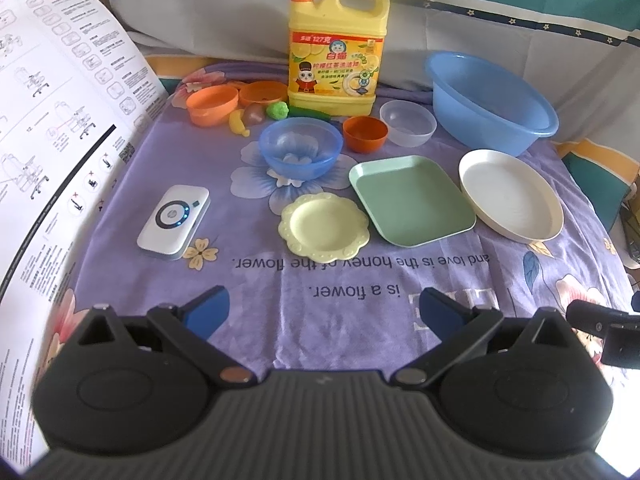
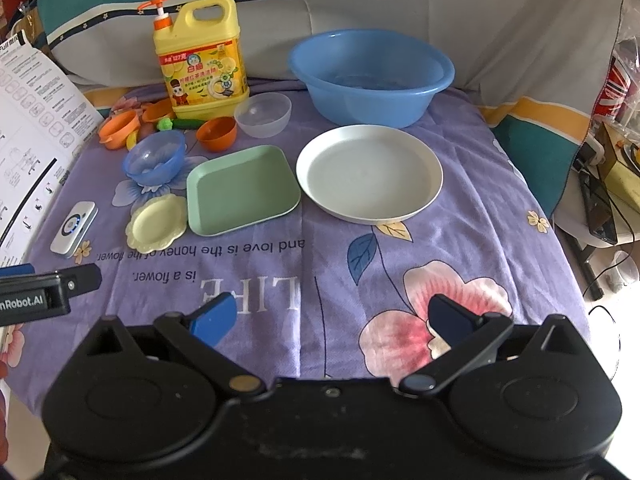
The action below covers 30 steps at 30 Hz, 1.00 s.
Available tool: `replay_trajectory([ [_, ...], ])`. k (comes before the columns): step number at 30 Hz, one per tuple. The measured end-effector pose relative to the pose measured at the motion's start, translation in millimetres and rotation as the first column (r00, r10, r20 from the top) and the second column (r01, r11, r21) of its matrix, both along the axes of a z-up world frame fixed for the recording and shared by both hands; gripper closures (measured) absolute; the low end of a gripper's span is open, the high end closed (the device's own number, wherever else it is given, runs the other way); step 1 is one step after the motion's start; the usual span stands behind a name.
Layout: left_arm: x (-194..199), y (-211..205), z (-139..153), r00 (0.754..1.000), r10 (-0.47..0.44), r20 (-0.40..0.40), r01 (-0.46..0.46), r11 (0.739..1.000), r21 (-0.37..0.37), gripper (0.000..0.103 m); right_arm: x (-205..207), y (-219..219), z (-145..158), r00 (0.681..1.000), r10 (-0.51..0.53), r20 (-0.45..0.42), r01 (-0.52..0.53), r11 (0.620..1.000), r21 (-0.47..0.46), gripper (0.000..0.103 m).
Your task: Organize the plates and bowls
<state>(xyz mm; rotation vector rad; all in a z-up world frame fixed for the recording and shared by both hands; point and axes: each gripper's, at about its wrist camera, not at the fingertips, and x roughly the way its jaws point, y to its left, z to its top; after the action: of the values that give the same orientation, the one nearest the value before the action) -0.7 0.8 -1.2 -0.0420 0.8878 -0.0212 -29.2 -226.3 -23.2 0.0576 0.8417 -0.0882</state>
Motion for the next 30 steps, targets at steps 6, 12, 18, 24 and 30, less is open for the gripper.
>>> replay_trajectory([
  [6, -0.3, -0.1, -0.1, 1.0, 0.0, 0.0, 0.0, 1.0, 0.001, 0.0, 0.0, 0.2, -0.1, 1.0, 0.001, 0.001, -0.001, 1.0, -0.001, 0.0],
  [12, -0.3, 0.3, -0.5, 1.0, 0.0, 0.001, 0.0, 1.0, 0.003, 0.0, -0.1, 0.2, -0.4, 1.0, 0.0, -0.001, 0.0, 1.0, 0.0, 0.0],
  [18, -0.3, 0.3, -1.0, 1.0, 0.0, 0.002, 0.0, 1.0, 0.005, 0.0, 0.8, 0.0, -0.3, 1.0, -0.001, -0.003, 0.001, 1.0, 0.002, 0.0],
  [24, -1.1, 1.0, -1.6, 1.0, 0.0, 0.003, 0.0, 1.0, 0.006, 0.0, 2.3, 0.1, -1.6, 1.0, 0.0, -0.006, 0.0, 1.0, 0.002, 0.0],
  [30, -1.7, 1.9, -2.6, 1.0, -0.002, 0.001, 0.002, 1.0, 0.01, 0.0, 2.7, -0.2, -2.6, 1.0, -0.001, -0.008, 0.001, 1.0, 0.005, 0.0],
])
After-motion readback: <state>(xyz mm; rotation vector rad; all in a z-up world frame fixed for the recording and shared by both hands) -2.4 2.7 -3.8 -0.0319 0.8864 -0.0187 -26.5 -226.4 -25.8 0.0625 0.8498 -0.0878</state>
